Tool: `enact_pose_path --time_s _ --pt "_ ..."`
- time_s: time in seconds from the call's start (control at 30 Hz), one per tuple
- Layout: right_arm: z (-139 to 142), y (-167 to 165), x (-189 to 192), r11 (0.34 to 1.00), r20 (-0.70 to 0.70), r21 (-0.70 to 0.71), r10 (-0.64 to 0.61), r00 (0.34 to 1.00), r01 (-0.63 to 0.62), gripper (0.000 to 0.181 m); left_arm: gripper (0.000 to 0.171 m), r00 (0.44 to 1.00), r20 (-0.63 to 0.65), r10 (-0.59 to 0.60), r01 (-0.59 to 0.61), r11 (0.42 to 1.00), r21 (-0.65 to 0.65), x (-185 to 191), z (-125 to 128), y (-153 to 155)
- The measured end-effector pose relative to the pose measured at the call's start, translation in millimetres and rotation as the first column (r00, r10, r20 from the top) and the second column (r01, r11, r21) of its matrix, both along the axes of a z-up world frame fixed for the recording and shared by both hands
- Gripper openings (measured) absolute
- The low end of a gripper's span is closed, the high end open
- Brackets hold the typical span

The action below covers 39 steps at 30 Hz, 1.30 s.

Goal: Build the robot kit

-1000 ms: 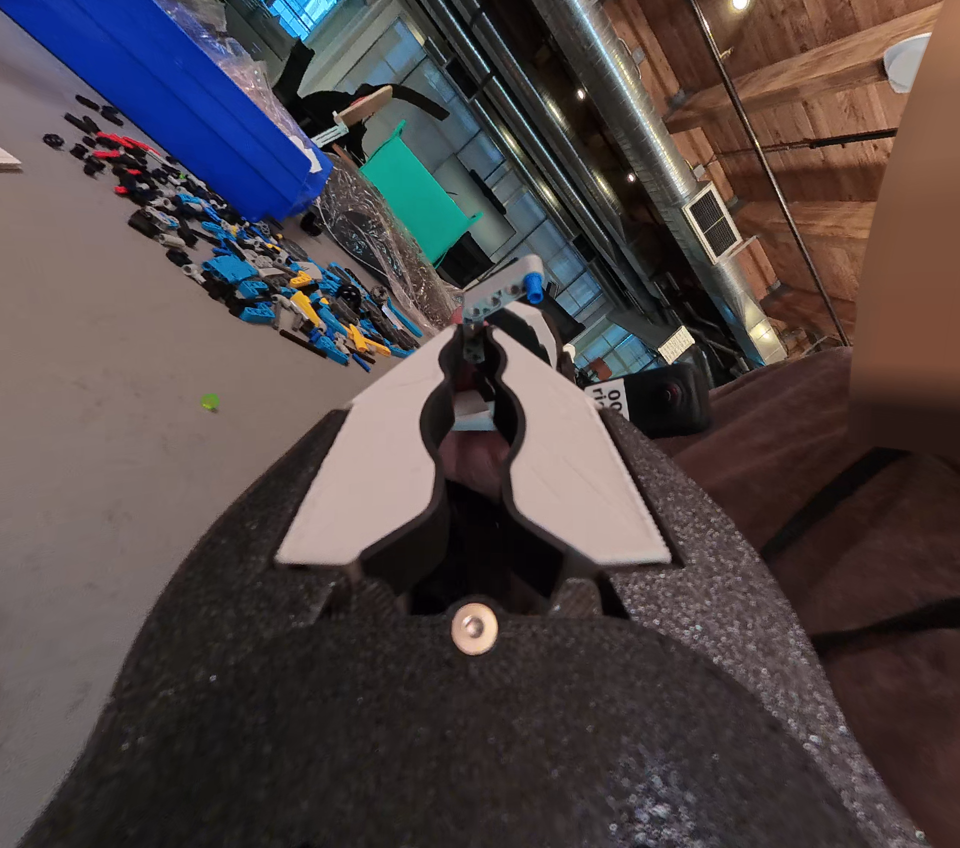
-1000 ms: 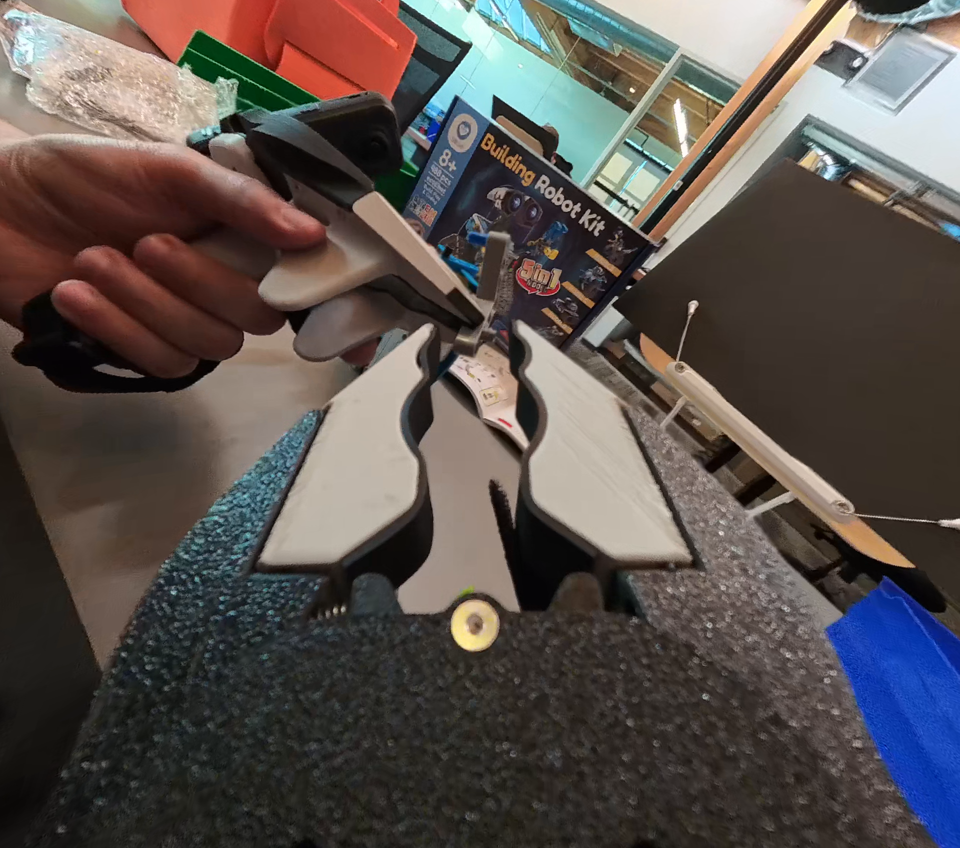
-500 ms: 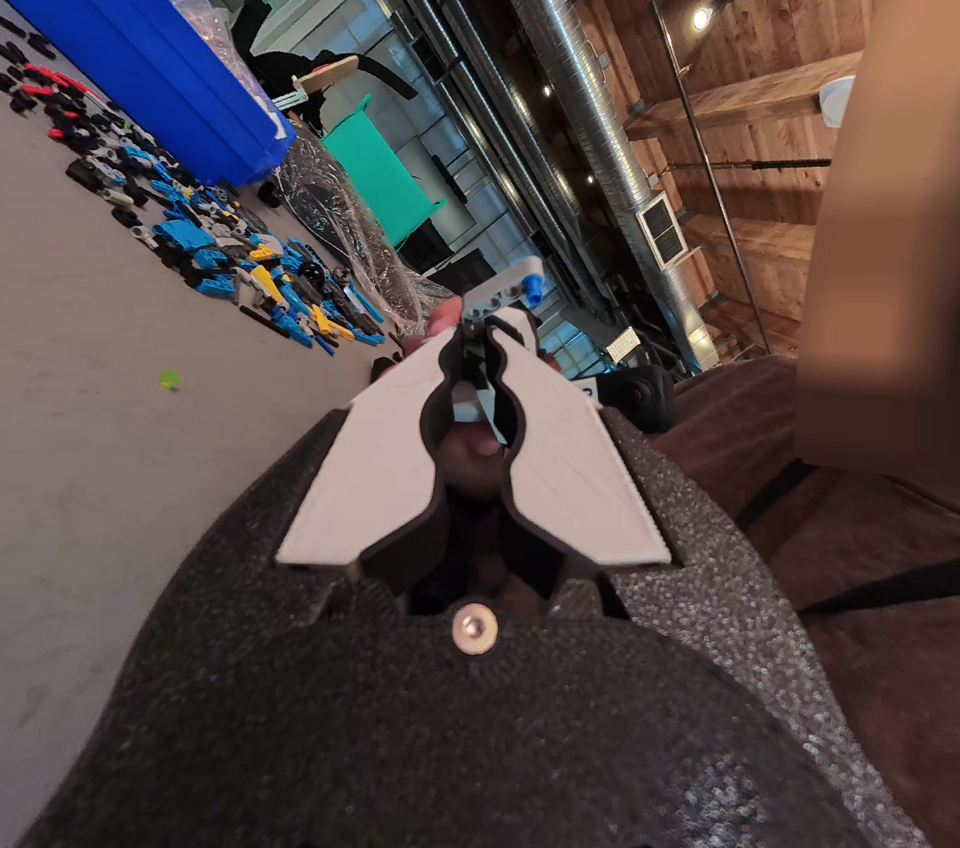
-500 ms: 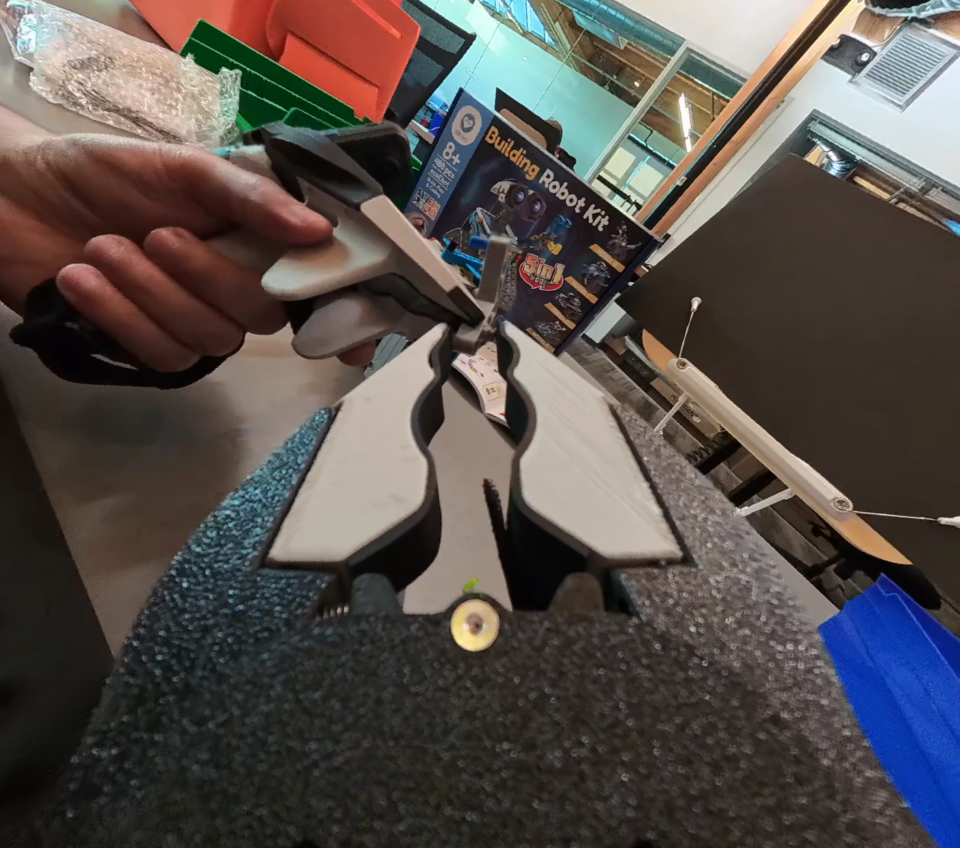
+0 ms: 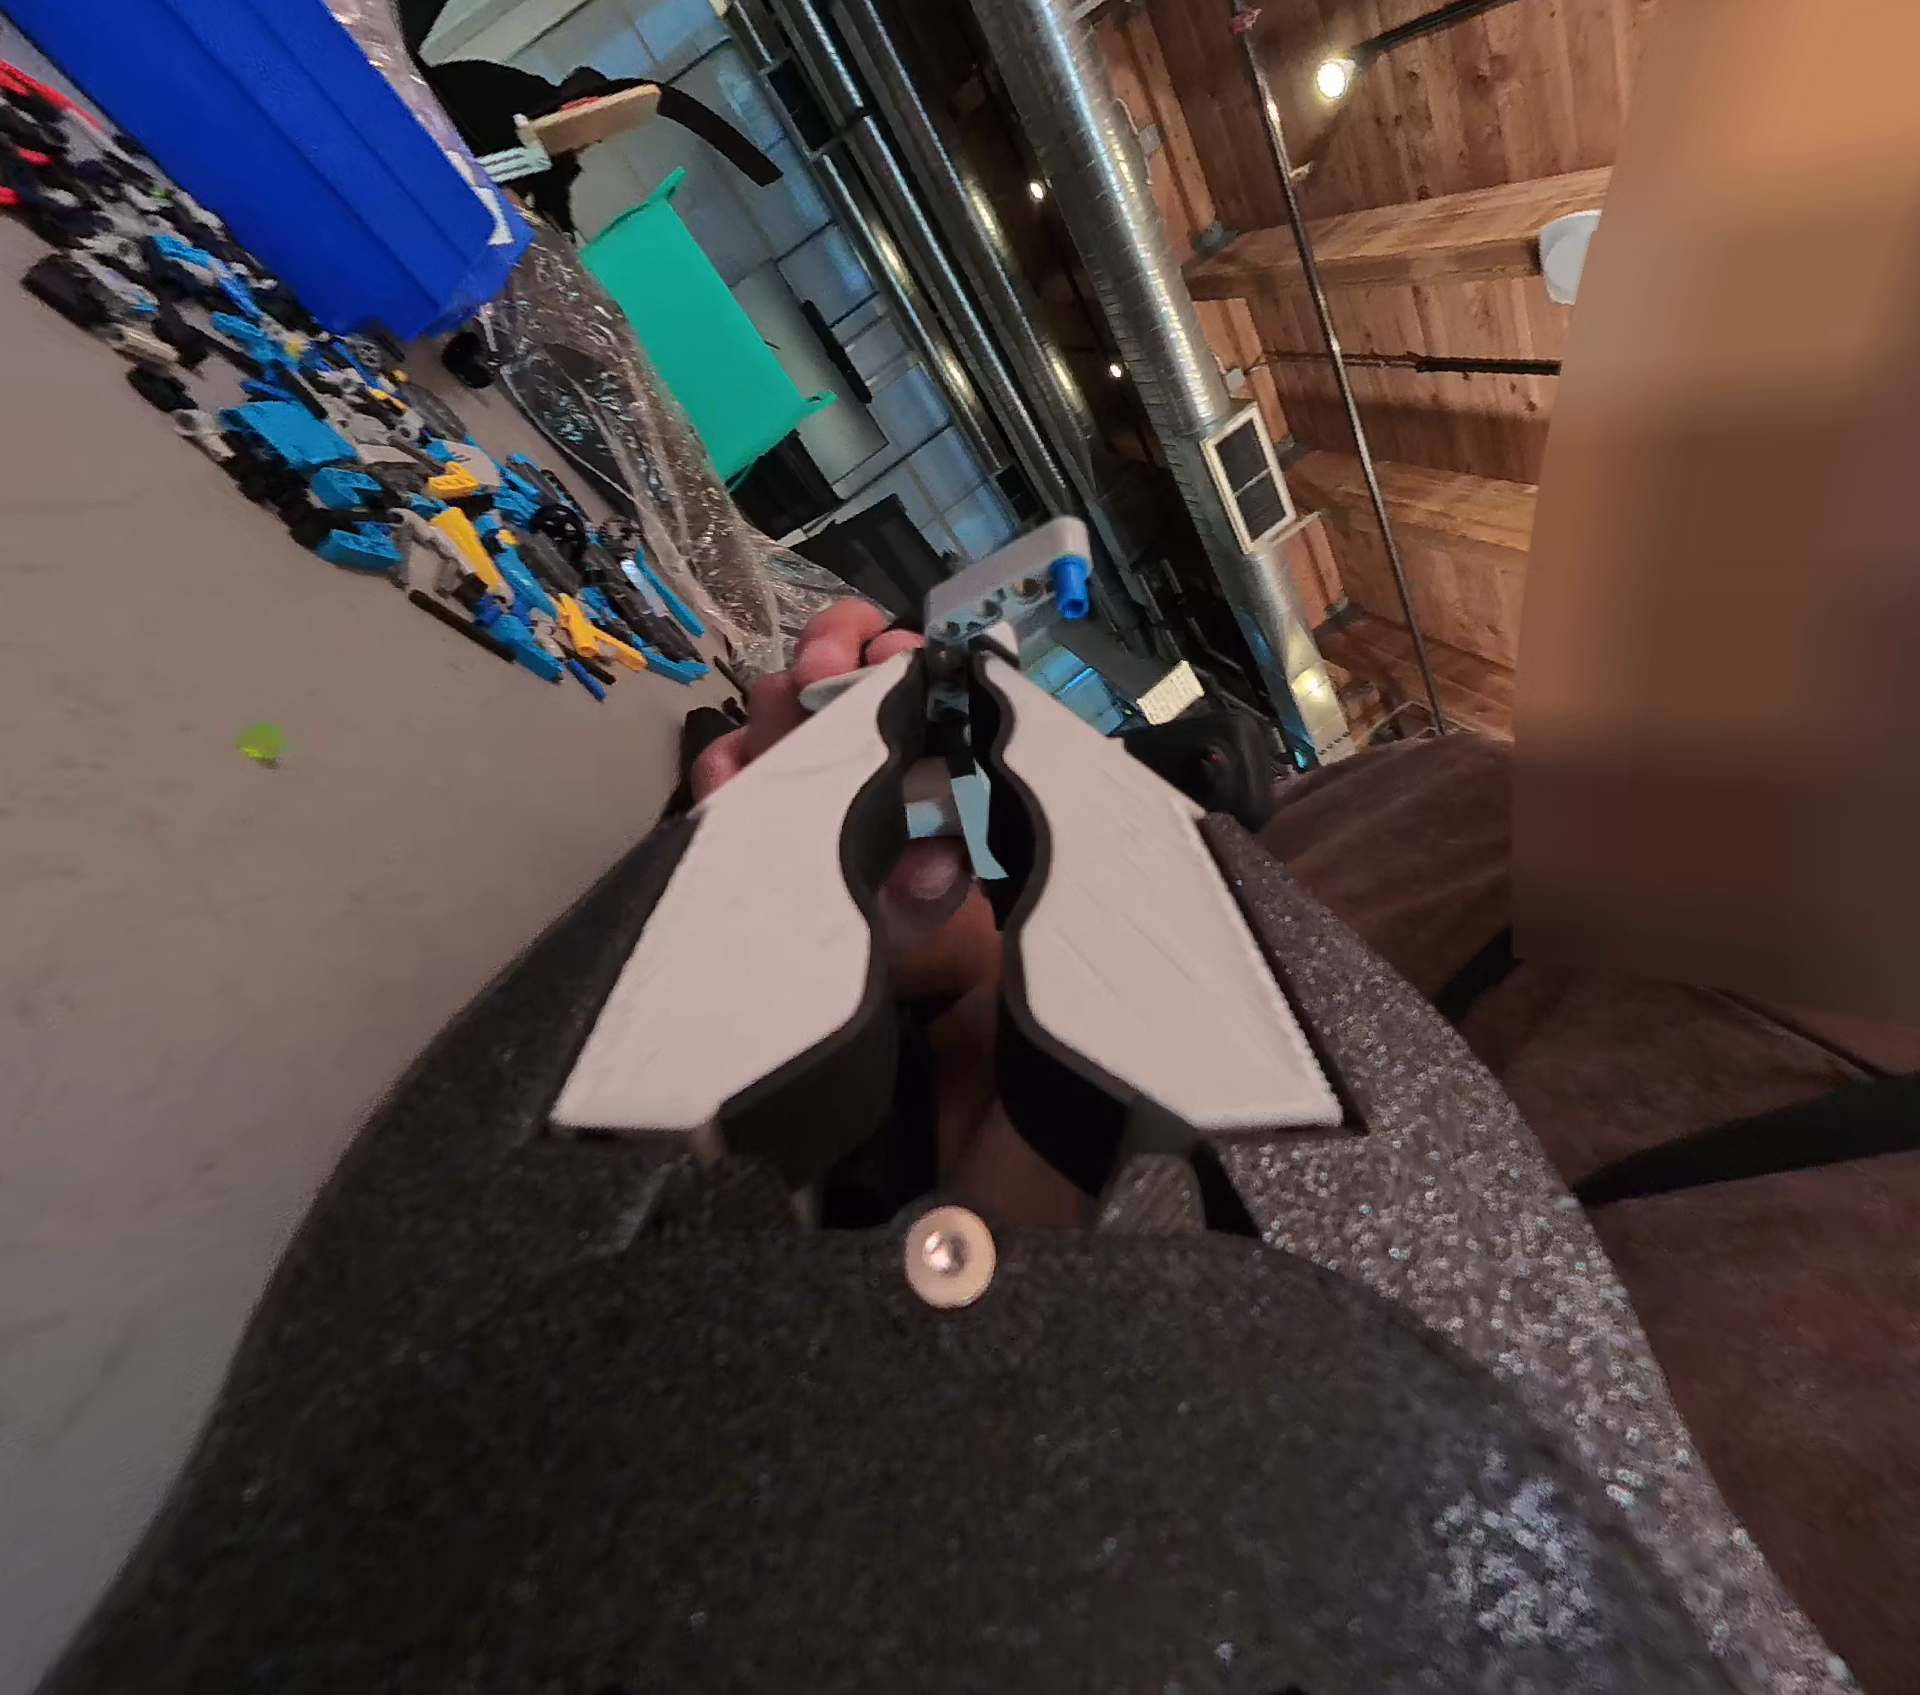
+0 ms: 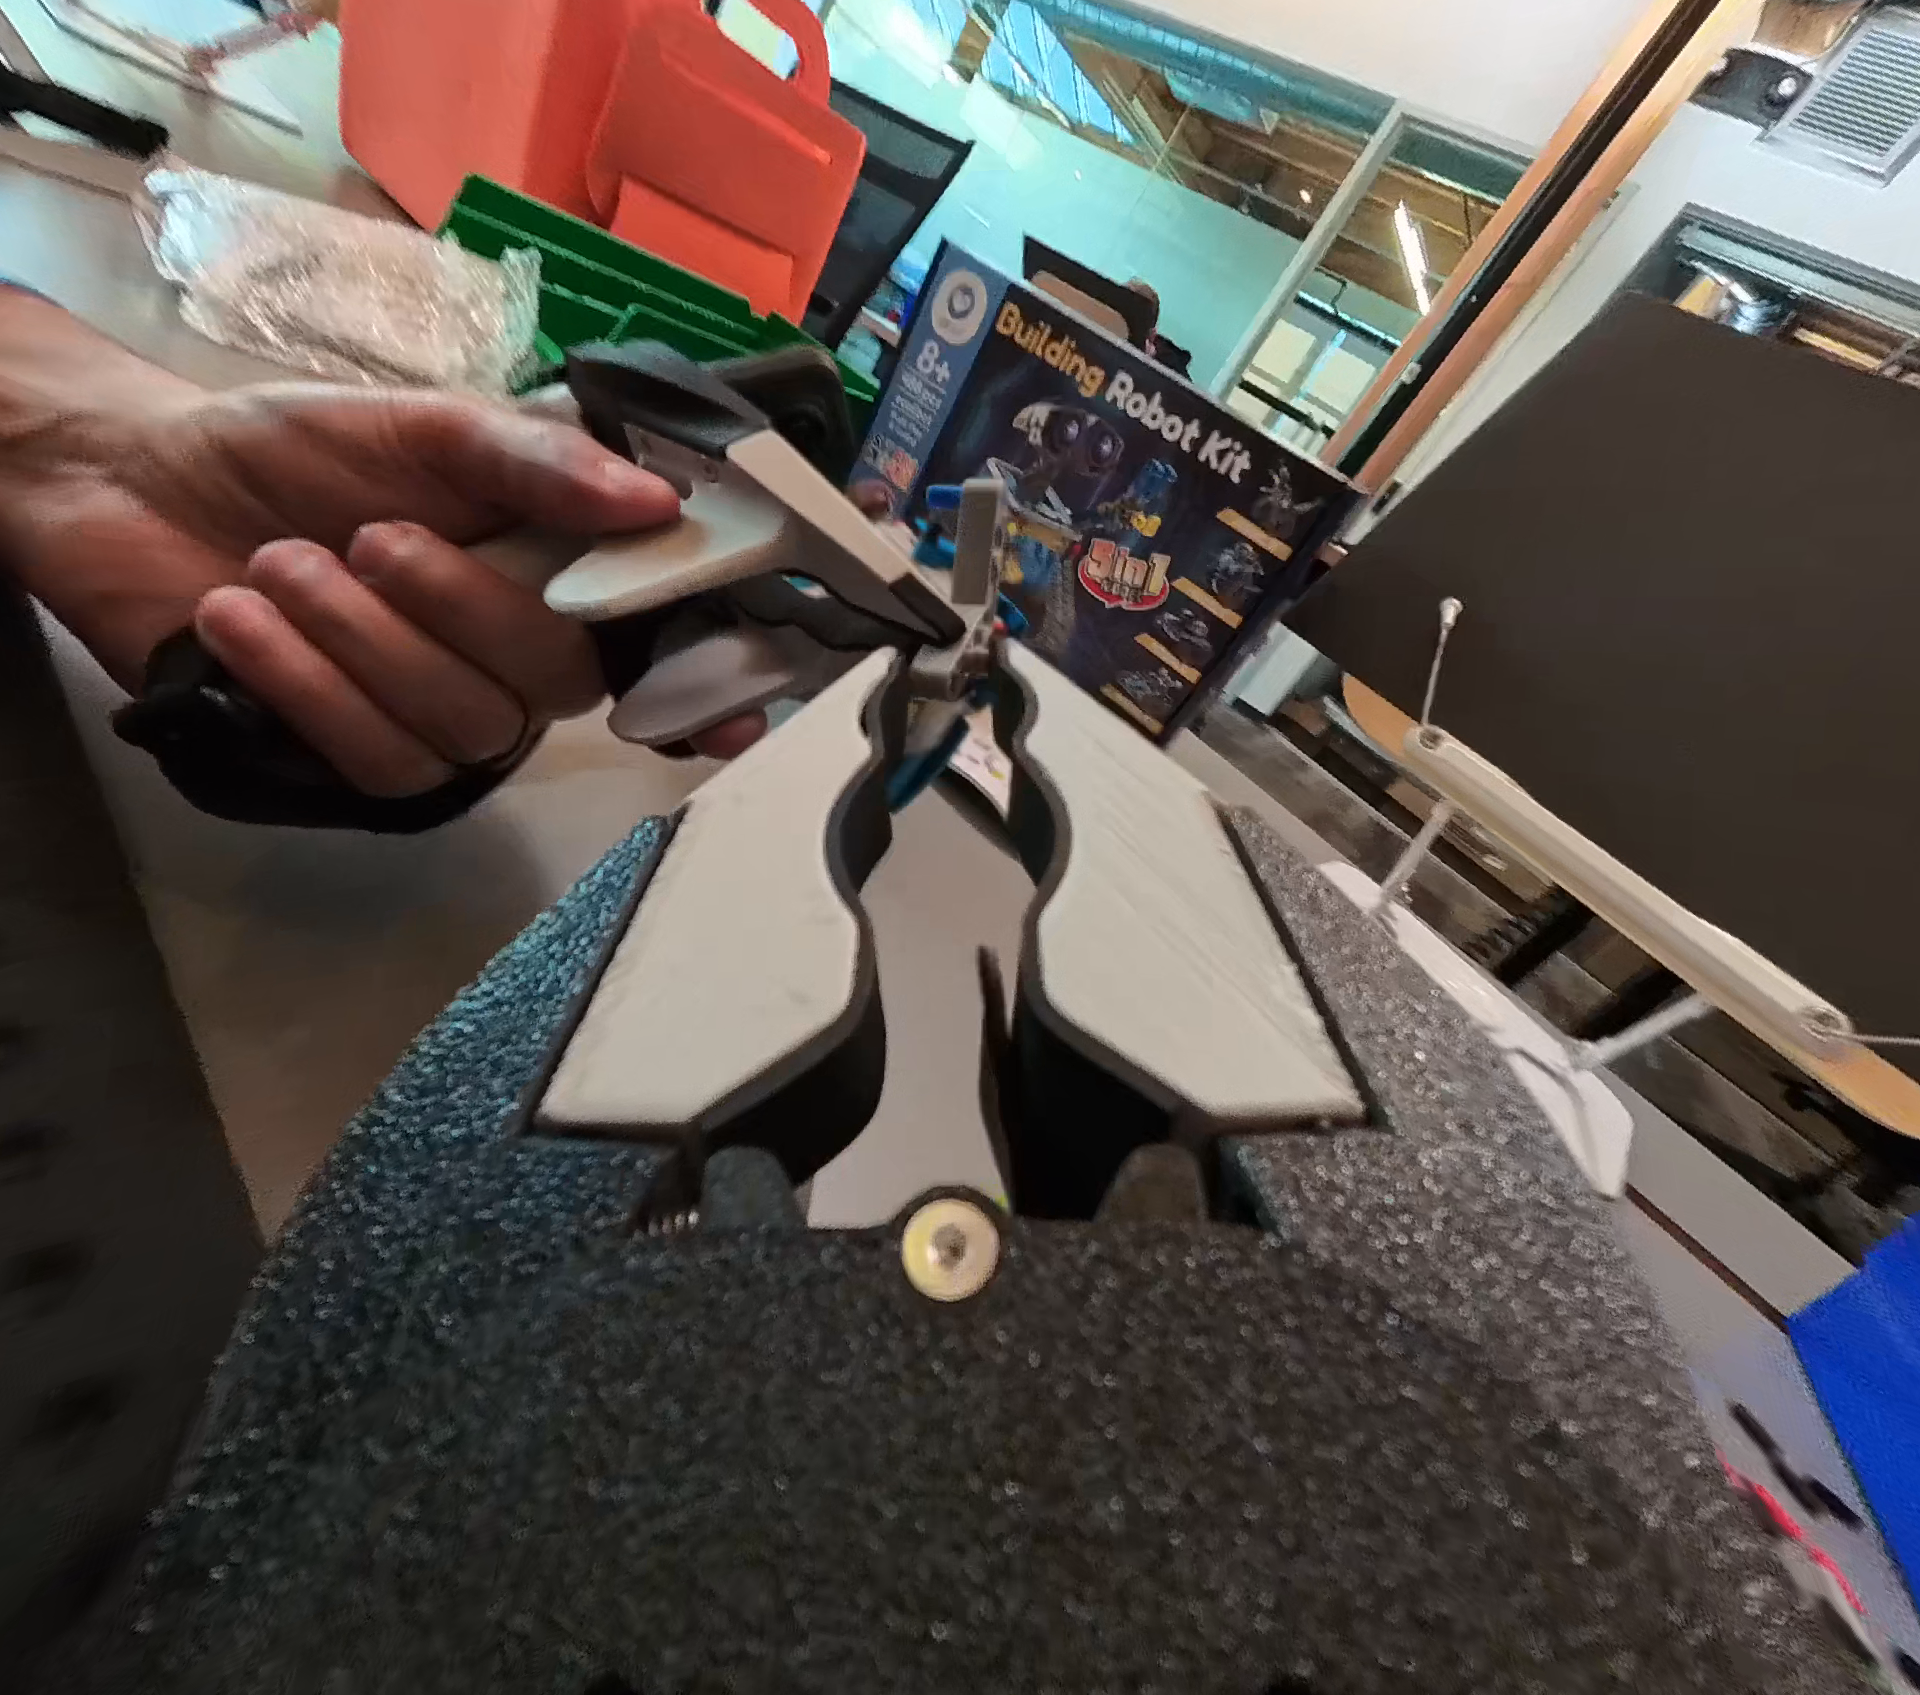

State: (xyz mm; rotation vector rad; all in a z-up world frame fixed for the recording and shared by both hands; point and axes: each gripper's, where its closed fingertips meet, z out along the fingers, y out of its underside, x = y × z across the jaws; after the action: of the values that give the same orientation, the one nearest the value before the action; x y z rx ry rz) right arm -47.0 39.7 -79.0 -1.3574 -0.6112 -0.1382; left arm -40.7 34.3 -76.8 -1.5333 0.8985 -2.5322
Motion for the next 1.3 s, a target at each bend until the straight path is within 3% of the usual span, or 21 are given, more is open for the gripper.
enact_pose_path --time_s 0.2,0.43,0.53,0.57,0.63,0.67,0.8,1.0,1.17,1.3 --pt "1.4 -3.5 -2.8 0.997 -0.057 -0.052 0.056 0.997 -0.059 0.012 0.006 1.0 0.019 -0.014 0.014 1.0 0.024 -1.7 3.0 -4.0" --pt "-2.5 -3.1 -0.1 0.983 -0.146 -0.117 0.127 0.981 -0.144 0.013 0.006 0.995 0.012 0.099 -0.099 0.961 0.258 0.7 -1.5 -2.8" --pt "-18.6 6.3 39.8 0.953 -0.184 -0.266 0.096 0.978 -0.143 0.021 0.007 0.974 0.025 0.223 -0.209 0.864 0.459 2.7 -9.0 8.5" --pt "-36.1 10.0 53.0 0.904 -0.218 -0.39 0.093 0.972 -0.174 0.015 0.007 0.965 0.021 0.261 -0.228 0.799 0.556 5.0 -17.5 12.5" --pt "-81.6 16.4 79.8 0.759 -0.201 -0.634 0.026 0.979 -0.151 0.02 0.007 0.945 -0.003 0.327 -0.229 0.668 0.708 10.8 -39.2 21.0" --pt "-97.3 17.7 88.0 0.709 -0.188 -0.693 -0.002 0.982 -0.131 0.019 0.007 0.943 -0.02 0.332 -0.209 0.641 0.739 12.8 -47.2 21.1" --pt "-120.1 14.9 85.3 0.657 -0.123 -0.747 0.018 0.992 -0.104 0.015 0.007 0.948 -0.066 0.312 -0.165 0.657 0.735 15.4 -56.5 18.3" --pt "-136.3 16.4 91.1 0.635 0.01 -0.772 0.068 0.998 -0.036 0.02 0.007 0.951 -0.085 0.297 -0.151 0.688 0.71 15.8 -58.1 19.5" --pt "-137.3 12.9 87.7 0.643 0.105 -0.76 0.267 0.958 -0.096 0.019 0.007 0.957 -0.091 0.275 -0.134 0.699 0.703 15.7 -58.8 17.4" --pt "-130.3 24.0 90.0 0.608 0.061 -0.776 0.338 0.939 -0.169 0.016 0.007 0.958 -0.14 0.251 -0.095 0.738 0.668 16.4 -64.5 19.1"
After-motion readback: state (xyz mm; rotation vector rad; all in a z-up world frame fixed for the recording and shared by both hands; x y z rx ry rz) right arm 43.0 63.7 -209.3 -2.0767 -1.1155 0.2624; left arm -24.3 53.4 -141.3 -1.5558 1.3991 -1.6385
